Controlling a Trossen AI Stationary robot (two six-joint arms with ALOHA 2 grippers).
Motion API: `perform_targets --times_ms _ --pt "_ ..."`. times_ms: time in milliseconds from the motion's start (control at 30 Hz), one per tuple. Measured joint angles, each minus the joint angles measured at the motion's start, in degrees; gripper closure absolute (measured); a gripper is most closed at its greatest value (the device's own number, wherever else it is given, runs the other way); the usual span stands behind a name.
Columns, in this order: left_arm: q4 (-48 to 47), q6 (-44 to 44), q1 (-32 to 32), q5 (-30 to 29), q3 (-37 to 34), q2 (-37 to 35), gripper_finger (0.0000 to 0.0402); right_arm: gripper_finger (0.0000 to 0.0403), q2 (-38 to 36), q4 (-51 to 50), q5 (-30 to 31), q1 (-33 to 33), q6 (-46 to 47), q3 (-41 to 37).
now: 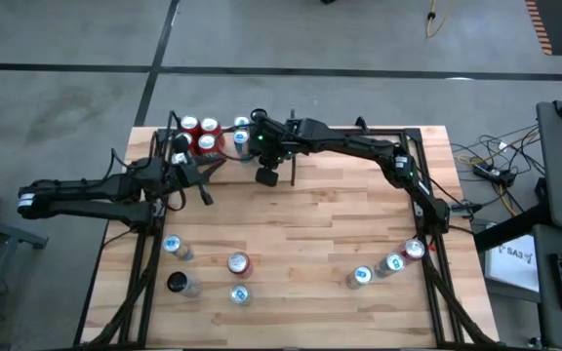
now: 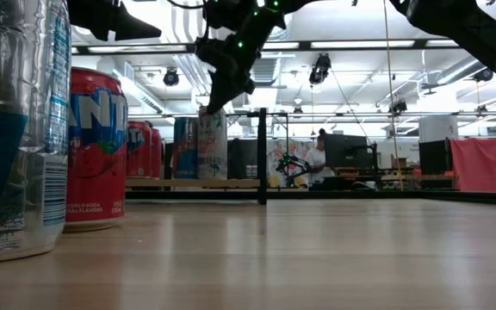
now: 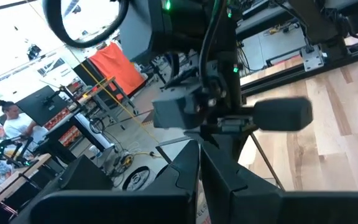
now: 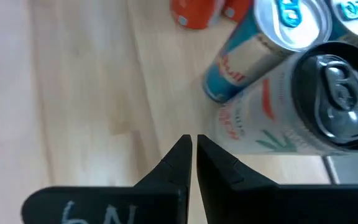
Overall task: Place canned beverage on shelf
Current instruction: Put the white and pink soda can on the shelf aligned with the other white and pink soda can
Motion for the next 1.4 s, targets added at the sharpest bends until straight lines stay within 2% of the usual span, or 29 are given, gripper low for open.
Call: perform_targets --times_ms 333,633,967,1400 --pt "-0.50 0.12 -0.01 -1.13 0.00 -0.72 0.0402 0.0390 0.00 6.76 0.51 -1.75 -1.98 -3.86" --pt "-0.74 -0.47 -0.02 -1.16 0.00 -0.44 0.0402 0.0390 0.00 6.73 0.83 -2.72 -3.37 -4.34" --pt "-0.72 -0.31 -0.01 -1.22 0.00 -0.48 0.0402 0.0390 0.00 6.83 4.96 -3.04 -5.00 -4.35" --pt "-0.72 -0.28 -0.02 -1.27 0.00 -0.48 0.0402 0.0390 -1.95 6.95 4.45 -1.80 -3.87 -4.44"
